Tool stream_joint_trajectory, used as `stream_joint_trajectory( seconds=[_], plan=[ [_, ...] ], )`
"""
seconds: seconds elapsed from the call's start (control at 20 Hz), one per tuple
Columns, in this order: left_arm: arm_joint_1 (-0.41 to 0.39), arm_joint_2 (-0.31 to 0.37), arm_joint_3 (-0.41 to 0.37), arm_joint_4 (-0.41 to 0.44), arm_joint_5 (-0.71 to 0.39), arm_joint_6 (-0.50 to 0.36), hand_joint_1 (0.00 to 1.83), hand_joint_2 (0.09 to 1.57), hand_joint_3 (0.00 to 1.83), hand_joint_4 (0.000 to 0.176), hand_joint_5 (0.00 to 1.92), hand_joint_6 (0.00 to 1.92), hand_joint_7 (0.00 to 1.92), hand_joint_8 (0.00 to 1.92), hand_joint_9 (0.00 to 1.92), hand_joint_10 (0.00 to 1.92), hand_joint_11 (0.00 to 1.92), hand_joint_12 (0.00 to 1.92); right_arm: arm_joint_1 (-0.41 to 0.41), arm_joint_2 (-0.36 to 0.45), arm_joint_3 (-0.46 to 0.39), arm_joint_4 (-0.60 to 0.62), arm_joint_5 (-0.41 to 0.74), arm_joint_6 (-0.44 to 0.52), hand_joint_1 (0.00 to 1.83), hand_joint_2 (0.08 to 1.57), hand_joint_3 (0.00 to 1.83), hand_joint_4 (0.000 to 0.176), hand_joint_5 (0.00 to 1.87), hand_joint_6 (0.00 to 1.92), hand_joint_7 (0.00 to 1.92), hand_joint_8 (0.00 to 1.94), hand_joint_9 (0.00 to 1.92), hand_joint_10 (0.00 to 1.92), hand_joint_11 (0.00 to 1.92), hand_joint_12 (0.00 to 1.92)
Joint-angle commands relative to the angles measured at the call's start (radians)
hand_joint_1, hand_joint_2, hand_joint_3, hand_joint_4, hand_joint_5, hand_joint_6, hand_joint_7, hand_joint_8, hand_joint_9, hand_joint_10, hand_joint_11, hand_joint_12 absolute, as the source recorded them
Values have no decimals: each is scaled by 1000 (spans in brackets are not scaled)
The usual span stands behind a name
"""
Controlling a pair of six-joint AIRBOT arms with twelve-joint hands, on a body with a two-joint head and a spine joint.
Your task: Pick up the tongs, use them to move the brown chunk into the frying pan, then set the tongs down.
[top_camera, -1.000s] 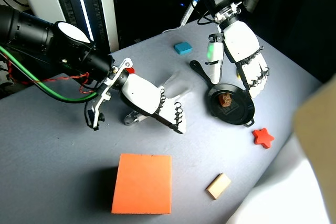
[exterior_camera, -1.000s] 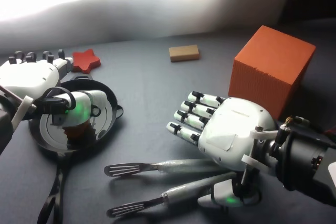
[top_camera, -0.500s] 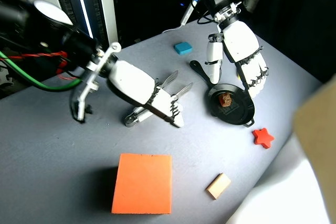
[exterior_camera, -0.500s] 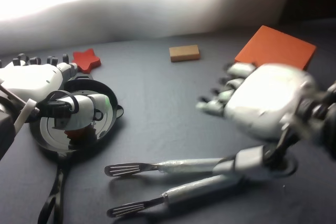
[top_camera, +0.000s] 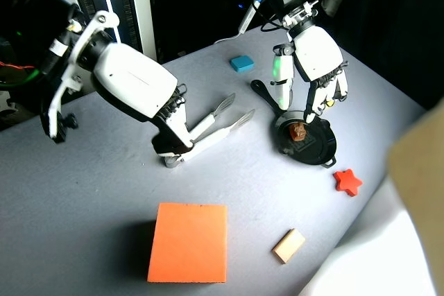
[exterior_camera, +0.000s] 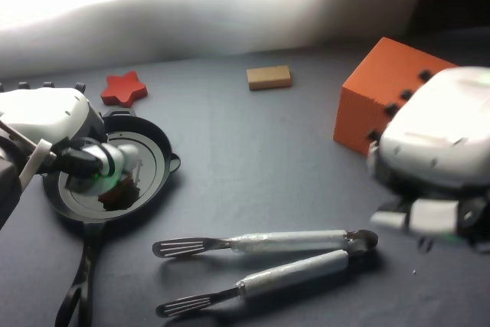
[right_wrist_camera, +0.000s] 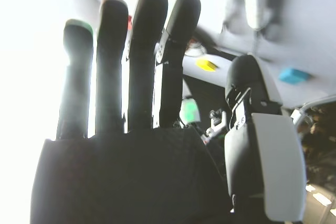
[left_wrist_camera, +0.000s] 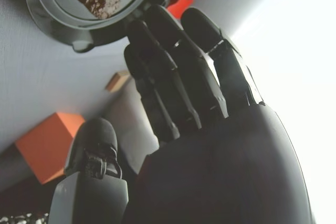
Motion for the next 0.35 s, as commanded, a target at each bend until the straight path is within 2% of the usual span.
stream_joint_trajectory(
  seconds=[0.0, 0.05, 0.15, 0.3],
  plan=[
    [-9, 6, -1, 66, -63, 2, 376, 1402, 7, 0, 807, 1684, 926, 1762, 875, 1889, 775, 1921, 18, 8, -1, -9, 12, -14, 557, 1348, 27, 0, 1065, 1660, 1230, 1726, 1212, 1921, 1112, 1921],
    [-9, 6, -1, 66, -65, 2, 421, 1416, 7, 0, 833, 1799, 960, 1802, 922, 1915, 849, 1921, 23, 11, -1, -3, 15, -14, 652, 1366, 32, 0, 1084, 1717, 1283, 1713, 1252, 1921, 1167, 1921],
    [-10, 6, 1, 66, -65, 2, 494, 1457, 13, 0, 843, 1901, 957, 1870, 944, 1921, 885, 1921, 33, 13, -1, -1, 16, -13, 734, 1406, 50, 0, 1096, 1877, 1323, 1762, 1319, 1921, 1258, 1921],
    [-12, 6, 2, 66, -67, 2, 549, 1459, 4, 0, 832, 1865, 954, 1854, 935, 1921, 890, 1921, 31, 12, -1, -1, 17, -18, 656, 1447, 73, 0, 1098, 1920, 1304, 1842, 1328, 1921, 1311, 1921]
  ],
)
